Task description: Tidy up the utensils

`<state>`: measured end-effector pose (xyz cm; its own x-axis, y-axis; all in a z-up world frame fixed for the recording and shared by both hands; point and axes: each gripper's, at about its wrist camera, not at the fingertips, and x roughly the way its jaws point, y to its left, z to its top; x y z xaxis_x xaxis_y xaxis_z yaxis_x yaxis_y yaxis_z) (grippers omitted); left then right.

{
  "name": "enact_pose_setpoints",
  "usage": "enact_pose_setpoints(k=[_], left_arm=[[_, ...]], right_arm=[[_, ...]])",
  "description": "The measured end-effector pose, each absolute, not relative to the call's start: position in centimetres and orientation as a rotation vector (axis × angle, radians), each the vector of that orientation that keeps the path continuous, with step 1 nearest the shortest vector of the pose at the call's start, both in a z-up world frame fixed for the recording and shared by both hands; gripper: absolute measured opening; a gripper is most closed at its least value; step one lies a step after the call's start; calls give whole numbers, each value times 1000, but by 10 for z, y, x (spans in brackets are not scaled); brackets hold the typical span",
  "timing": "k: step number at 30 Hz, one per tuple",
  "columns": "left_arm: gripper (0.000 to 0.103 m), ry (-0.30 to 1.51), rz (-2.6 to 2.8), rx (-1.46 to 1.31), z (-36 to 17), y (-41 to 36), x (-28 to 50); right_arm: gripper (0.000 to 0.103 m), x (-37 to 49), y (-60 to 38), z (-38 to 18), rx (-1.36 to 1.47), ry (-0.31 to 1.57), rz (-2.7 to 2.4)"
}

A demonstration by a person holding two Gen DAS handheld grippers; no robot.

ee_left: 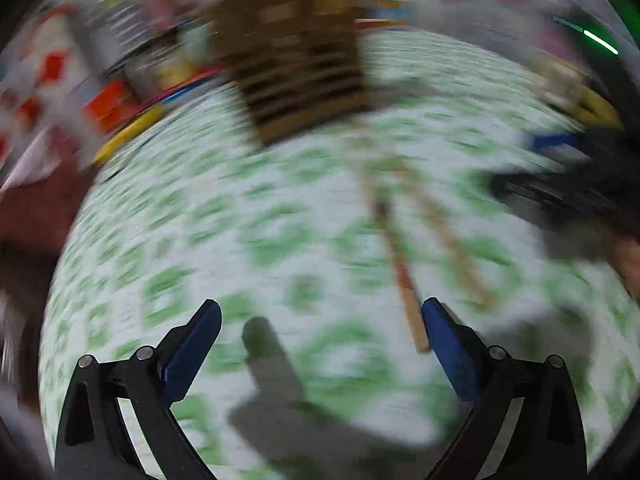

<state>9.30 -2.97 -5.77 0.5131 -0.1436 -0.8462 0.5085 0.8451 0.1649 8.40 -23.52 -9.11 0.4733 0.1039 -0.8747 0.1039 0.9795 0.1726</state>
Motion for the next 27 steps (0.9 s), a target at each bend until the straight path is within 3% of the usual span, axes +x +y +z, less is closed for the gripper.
enact_pose_setpoints(k=[4,19,23,27], left_arm=[[98,1081,-359,173,-61,9,124],[98,1080,-307,149,-60,16,125],[98,1079,-299,195,-62,10,123],[98,1074,-367,172,-58,12,115]], right_arm=[[97,82,-228,-87,184,1060,29],[97,57,-135,-70,-137,986,361],[95,65,-176,-79,-21,1038,205],[86,51,-246,-86,145,1050,113]])
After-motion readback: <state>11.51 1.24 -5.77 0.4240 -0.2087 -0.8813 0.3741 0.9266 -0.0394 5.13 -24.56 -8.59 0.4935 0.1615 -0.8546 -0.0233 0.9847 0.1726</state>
